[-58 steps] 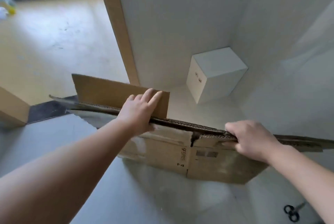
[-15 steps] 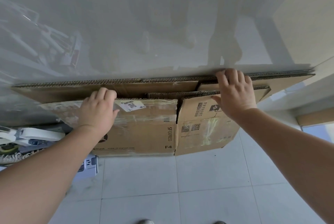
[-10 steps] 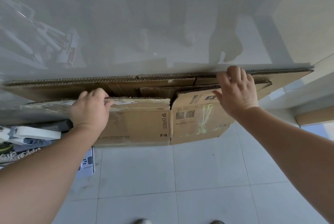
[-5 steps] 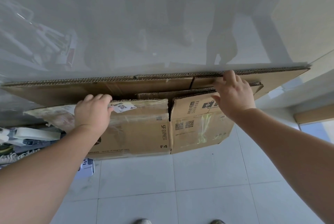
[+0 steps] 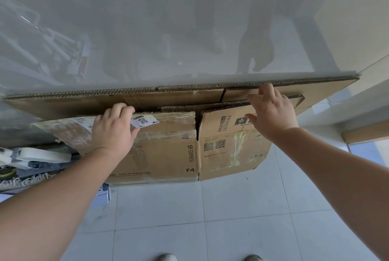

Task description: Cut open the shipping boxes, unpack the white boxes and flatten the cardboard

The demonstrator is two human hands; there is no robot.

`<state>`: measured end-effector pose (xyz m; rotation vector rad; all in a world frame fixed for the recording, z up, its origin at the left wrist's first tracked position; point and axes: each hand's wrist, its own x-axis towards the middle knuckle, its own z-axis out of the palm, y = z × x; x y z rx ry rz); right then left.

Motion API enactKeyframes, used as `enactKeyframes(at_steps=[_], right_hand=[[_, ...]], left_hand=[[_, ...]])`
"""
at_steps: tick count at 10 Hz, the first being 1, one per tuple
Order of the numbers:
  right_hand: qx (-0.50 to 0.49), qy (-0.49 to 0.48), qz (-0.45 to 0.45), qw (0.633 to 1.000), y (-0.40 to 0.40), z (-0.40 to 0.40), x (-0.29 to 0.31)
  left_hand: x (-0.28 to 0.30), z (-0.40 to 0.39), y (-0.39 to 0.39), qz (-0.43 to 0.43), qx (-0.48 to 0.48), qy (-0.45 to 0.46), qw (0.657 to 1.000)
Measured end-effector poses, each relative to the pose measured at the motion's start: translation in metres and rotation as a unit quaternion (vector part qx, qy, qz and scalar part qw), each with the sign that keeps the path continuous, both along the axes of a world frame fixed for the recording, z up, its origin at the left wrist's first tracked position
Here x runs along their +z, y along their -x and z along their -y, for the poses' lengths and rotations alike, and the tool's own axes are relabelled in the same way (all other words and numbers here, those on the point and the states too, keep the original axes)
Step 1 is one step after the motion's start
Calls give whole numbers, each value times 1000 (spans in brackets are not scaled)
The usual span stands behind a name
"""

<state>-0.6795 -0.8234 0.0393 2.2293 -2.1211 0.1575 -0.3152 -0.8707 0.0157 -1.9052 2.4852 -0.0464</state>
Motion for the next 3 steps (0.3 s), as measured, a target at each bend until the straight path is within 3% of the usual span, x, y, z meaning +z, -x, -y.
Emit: enactKeyframes(at_steps=[2, 3], right_hand=[[7, -1, -4, 1000, -1, 2, 13], [31, 26, 13, 999, -2, 4, 28]], left_hand=[[19, 4, 19, -40, -26, 7, 999], [40, 9, 41, -106, -65, 22, 992]])
